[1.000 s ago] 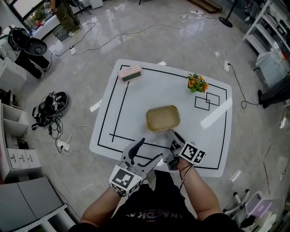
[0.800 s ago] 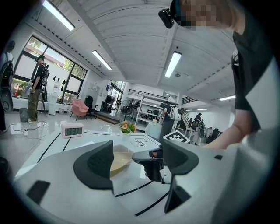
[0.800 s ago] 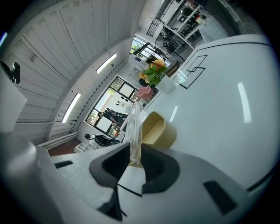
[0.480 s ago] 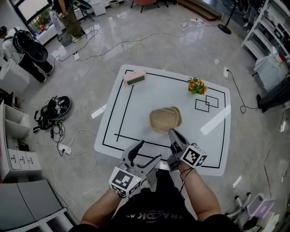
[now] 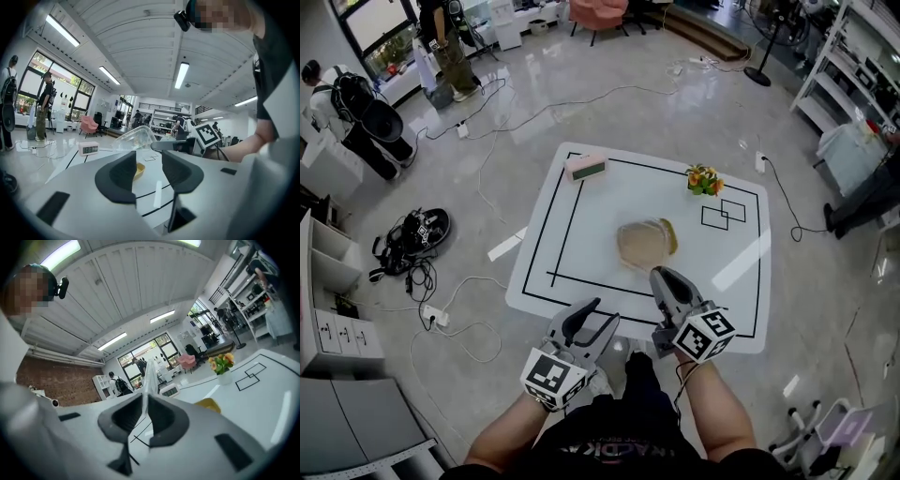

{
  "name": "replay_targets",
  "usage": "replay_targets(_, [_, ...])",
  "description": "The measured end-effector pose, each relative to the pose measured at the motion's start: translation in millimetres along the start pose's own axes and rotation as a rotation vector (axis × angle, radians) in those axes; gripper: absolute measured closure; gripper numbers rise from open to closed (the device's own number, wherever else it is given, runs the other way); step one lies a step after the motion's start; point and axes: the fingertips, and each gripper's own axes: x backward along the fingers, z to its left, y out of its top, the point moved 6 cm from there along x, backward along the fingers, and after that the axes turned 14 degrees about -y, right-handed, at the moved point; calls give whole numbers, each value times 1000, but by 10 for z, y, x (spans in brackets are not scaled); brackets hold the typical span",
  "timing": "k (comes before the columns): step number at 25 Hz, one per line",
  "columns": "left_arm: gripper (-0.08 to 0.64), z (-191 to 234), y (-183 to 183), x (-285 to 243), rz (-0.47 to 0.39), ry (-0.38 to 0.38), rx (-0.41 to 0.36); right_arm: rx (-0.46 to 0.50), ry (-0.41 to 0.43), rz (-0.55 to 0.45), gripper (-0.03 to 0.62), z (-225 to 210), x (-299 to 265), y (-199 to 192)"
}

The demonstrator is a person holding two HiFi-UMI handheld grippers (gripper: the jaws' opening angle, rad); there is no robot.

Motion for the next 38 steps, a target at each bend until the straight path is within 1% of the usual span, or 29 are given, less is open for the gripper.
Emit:
replay_targets(4, [466,-123,31,108,-5,-22,-22,37,10,-44,552,179,233,41])
replay_targets(9, [549,-278,94,152,-26,-34,-39,110,3,-82,552,352,554,112])
replay_targets(13, [557,-454,137,87,-45,-62,-38,156,-11,-107,552,376,831,220])
replay_targets(17, [557,-696,177,6,-54,-82,-46,172,-17,-131,552,338,1133,356])
replay_targets(21, [557,-938,202,-116,-69,-80,-52,183,-3,-146,552,248,1407,474])
replay_targets(26, [557,-1271,155,-271,-78,-42,-57,190,35,-146,552,40,1719,526])
replay_targets(33, [557,-1782,70,-304,-96,62,-46,185,113,-116,554,-159,2150,486])
replay_targets(38, [557,-2093,-29,-246,-104,130,-49,180,171,-98,554,-195,2367,391])
